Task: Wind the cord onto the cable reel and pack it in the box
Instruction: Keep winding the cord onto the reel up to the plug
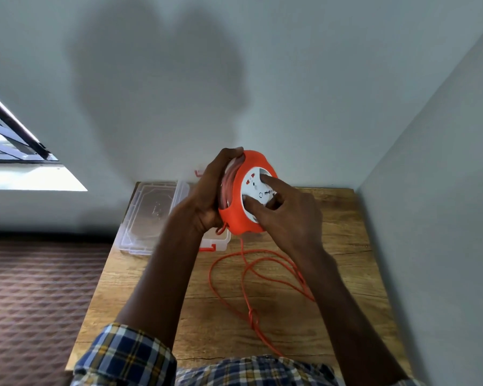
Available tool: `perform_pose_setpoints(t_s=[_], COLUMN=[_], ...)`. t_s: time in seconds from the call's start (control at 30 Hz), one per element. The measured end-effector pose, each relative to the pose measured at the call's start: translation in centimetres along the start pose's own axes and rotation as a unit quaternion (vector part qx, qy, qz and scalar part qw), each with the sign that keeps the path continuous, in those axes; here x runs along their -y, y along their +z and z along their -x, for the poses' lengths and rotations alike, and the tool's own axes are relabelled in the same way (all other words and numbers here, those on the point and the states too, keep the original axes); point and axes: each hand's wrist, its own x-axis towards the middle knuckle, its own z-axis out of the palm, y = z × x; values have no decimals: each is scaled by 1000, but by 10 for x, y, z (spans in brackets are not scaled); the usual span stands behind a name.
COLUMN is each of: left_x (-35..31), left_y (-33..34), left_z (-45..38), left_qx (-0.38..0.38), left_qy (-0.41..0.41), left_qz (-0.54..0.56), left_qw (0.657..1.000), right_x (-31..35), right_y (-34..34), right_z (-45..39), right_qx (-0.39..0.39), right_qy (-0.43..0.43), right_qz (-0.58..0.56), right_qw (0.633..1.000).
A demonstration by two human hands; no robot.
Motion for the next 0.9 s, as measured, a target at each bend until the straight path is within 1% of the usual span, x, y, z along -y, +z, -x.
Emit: perform_pose_setpoints(t_s=[0.07,0.13,0.23,0.33,0.4,0.47,0.53,0.63,0.73,0.83,0.9], left_x=[-2,-3,-2,-1,-3,-4,-4,-3,-4,-3,-2], left_y=[0,1,2,2,2,0,-2,-3,-6,-7,-8], left_z=[0,1,4,4,4,3,3,4,4,3,3], left_qx=[3,13,38,39,38,42,49,56,68,64,53], left_qy=[-1,2,-4,-16,-23,-27,-32,-41,-38,-44,-43], left_qz=[-5,-4,4,-11,-12,3,14,15,40,21,4], left_qw=[1000,1000,999,999,999,999,998,997,996,997,998], right_x=[-4,-4,-1,-2,-7,-15,-19,-20,-19,-15,-13], right_y=[-2,-3,-8,-17,-24,-29,-33,-31,-29,-27,-25], right_z=[2,7,9,4,1,-3,-5,-5,-2,-2,0], right_qx=[5,-12,-30,-56,-26,44,95,111,109,119,116], right_qy=[-23,-48,-49,-63,-101,-153,-179,-213,-235,-219,-210], right_qz=[15,40,24,33,28,14,6,-17,-34,35,61], right_qw=[1000,998,998,996,994,987,979,970,965,968,969])
